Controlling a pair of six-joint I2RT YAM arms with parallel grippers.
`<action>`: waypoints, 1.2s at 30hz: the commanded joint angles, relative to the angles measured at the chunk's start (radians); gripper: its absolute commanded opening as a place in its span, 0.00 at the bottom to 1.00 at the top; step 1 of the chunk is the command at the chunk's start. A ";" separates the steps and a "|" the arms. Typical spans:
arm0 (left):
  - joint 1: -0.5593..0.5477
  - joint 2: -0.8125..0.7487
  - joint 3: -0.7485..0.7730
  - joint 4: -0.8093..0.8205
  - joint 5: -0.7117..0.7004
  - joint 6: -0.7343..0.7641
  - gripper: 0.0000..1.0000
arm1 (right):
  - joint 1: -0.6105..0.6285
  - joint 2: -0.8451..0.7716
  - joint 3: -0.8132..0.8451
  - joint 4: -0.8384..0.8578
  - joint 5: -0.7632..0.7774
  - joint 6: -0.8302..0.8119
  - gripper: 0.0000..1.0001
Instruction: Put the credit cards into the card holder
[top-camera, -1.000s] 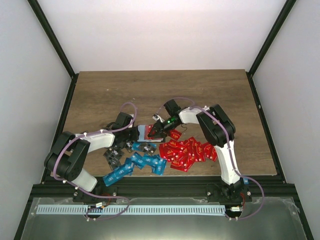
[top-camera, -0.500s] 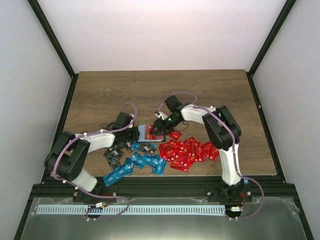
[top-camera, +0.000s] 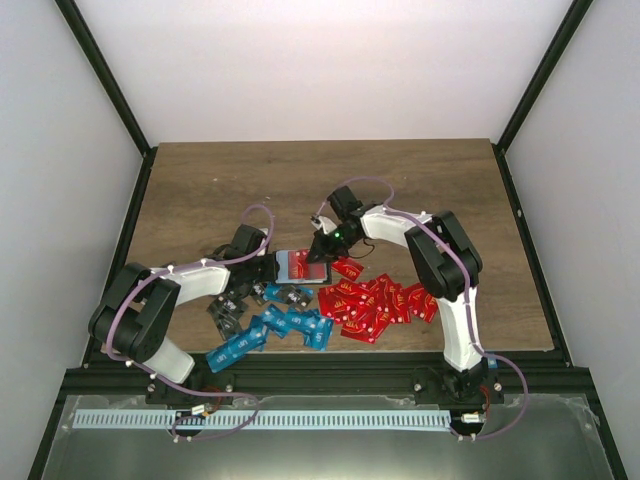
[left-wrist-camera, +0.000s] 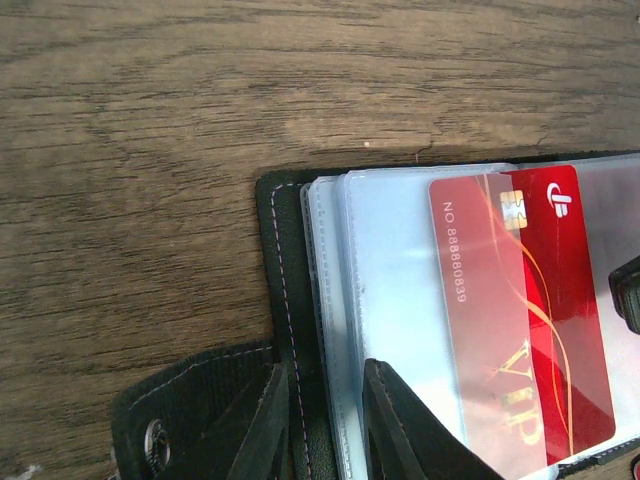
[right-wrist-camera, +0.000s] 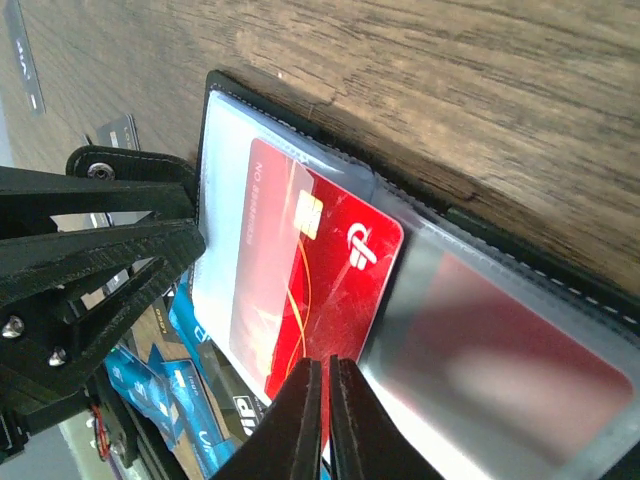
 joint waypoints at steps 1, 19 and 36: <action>-0.008 0.000 -0.006 -0.007 0.003 0.012 0.24 | 0.014 0.018 0.038 -0.003 0.038 -0.010 0.04; -0.010 0.002 -0.007 -0.009 -0.005 0.013 0.23 | 0.039 0.018 0.019 -0.004 0.106 0.004 0.11; -0.011 0.009 -0.007 -0.004 0.000 0.013 0.23 | 0.077 0.063 0.045 0.057 0.008 0.040 0.08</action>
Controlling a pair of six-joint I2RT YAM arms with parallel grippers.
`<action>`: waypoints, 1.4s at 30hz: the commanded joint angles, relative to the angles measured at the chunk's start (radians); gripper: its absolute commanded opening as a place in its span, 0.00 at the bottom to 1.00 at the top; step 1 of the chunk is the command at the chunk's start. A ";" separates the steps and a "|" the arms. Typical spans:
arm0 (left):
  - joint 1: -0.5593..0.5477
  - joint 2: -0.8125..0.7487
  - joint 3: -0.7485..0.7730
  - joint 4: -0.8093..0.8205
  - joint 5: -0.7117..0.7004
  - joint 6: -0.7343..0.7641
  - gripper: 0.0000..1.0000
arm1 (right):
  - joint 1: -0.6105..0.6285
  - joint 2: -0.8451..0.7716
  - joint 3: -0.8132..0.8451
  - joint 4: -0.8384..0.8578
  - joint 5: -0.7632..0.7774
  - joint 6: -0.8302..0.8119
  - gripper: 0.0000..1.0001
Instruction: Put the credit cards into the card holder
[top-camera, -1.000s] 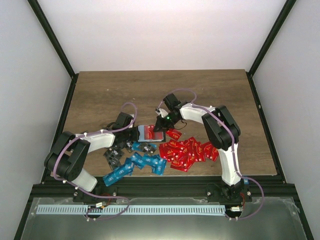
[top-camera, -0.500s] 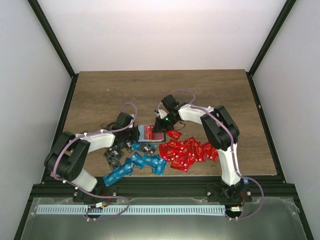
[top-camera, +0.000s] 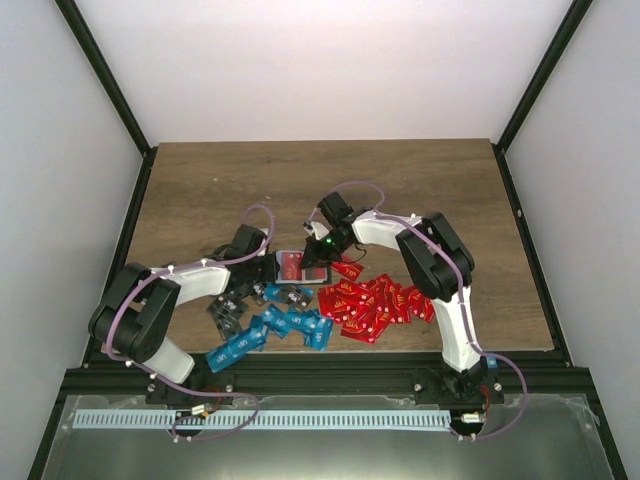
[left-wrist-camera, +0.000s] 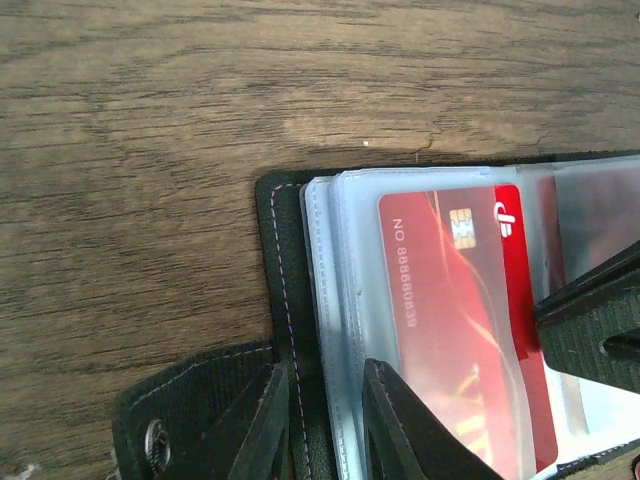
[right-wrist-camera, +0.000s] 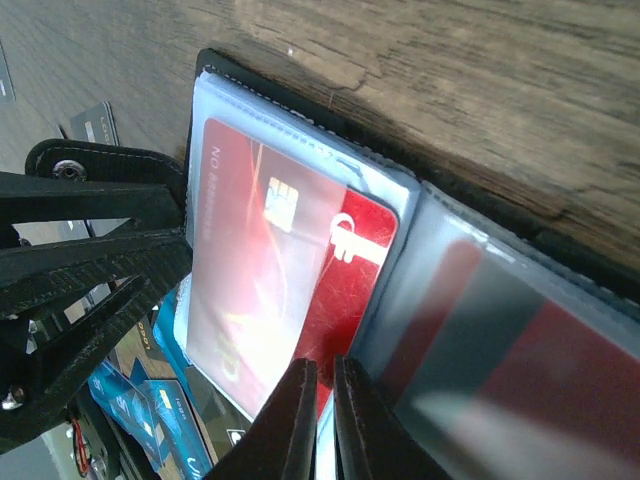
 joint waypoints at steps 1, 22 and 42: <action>-0.008 0.008 -0.006 -0.004 0.003 0.013 0.23 | 0.022 0.037 0.041 0.023 -0.049 0.016 0.08; -0.008 -0.046 -0.013 -0.009 -0.004 0.001 0.37 | 0.027 0.015 0.024 0.118 -0.158 0.066 0.05; -0.008 -0.138 -0.017 -0.071 -0.018 -0.034 0.43 | 0.026 0.005 -0.056 0.284 -0.294 0.131 0.04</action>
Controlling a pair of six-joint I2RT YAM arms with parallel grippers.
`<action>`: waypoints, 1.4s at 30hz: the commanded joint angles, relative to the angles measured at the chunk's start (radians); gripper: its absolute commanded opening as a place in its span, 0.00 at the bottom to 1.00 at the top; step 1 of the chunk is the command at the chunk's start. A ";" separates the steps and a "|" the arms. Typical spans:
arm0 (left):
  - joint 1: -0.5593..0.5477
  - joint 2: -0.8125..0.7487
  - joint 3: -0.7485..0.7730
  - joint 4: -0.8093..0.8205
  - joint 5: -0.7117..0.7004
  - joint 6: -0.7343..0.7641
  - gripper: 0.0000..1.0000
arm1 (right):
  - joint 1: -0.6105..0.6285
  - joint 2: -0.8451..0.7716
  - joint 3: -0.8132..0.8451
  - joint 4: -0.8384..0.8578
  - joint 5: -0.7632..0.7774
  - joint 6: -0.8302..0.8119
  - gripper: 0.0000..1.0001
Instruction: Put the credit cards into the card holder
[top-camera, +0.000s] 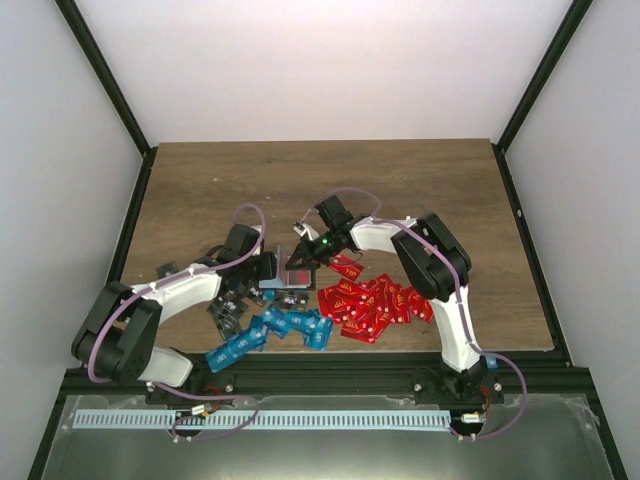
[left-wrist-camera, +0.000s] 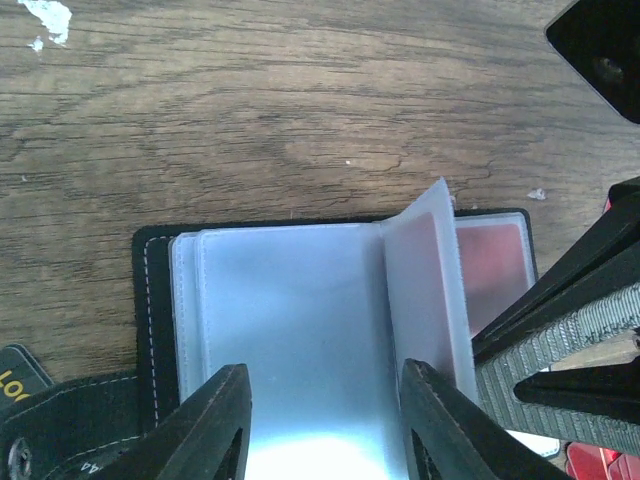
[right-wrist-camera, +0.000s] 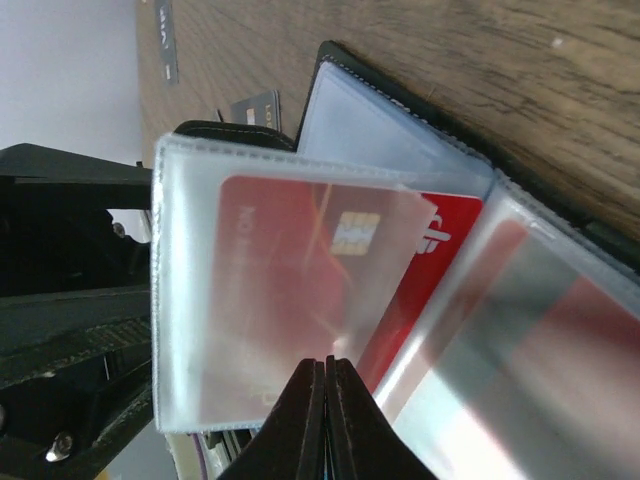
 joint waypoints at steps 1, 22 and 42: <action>-0.004 -0.002 -0.005 0.006 0.018 -0.010 0.41 | 0.009 -0.016 -0.009 0.056 -0.059 0.016 0.04; -0.021 0.045 -0.017 0.117 0.128 -0.015 0.37 | -0.068 -0.189 -0.130 -0.004 0.066 -0.045 0.05; -0.189 0.197 0.126 0.054 0.014 -0.036 0.38 | -0.166 -0.529 -0.403 -0.068 0.226 -0.099 0.08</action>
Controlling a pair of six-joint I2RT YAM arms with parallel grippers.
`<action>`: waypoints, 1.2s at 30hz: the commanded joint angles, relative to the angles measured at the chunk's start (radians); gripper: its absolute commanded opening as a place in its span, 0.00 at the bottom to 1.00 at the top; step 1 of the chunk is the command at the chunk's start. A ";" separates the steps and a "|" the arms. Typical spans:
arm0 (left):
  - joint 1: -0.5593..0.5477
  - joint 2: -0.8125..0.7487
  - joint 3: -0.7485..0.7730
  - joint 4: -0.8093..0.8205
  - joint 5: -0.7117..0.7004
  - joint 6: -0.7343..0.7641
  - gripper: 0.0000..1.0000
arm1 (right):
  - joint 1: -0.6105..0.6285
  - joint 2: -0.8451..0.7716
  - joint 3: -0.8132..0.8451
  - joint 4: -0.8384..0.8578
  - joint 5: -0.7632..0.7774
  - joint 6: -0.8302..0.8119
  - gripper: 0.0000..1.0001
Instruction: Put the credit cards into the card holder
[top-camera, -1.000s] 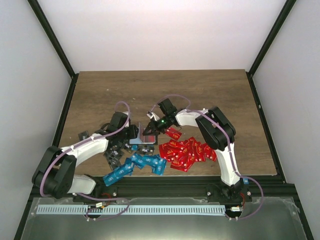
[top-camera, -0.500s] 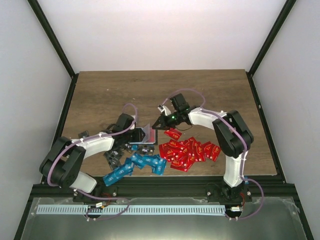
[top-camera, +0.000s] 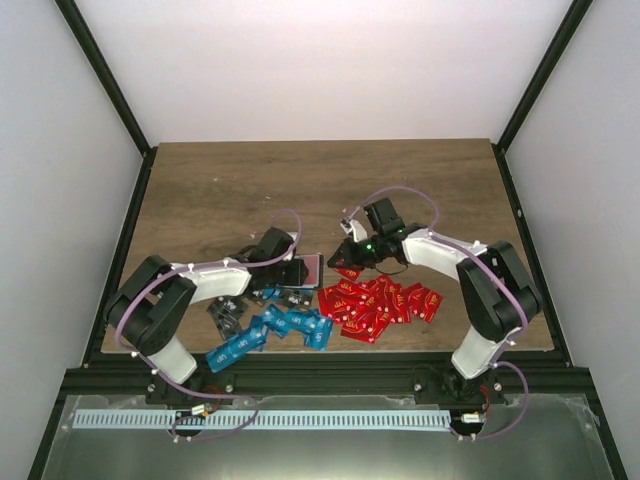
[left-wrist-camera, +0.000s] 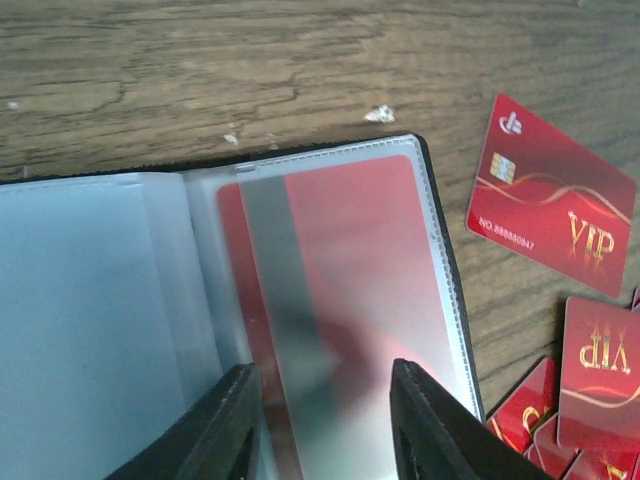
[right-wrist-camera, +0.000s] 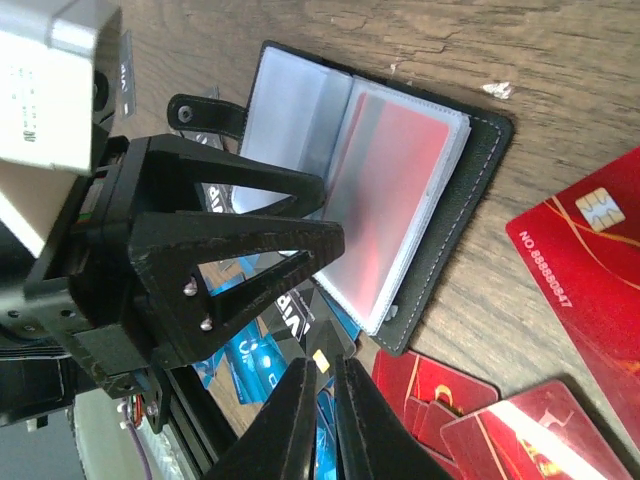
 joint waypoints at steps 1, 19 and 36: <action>-0.030 -0.034 0.029 -0.060 -0.065 -0.004 0.40 | -0.011 -0.102 -0.025 -0.036 0.063 -0.026 0.09; -0.170 -0.092 0.045 0.023 0.105 0.050 0.50 | -0.011 -0.640 -0.455 -0.066 0.264 0.229 0.43; -0.182 0.162 0.220 -0.022 0.270 0.146 0.53 | -0.037 -0.560 -0.676 0.334 0.131 0.460 0.53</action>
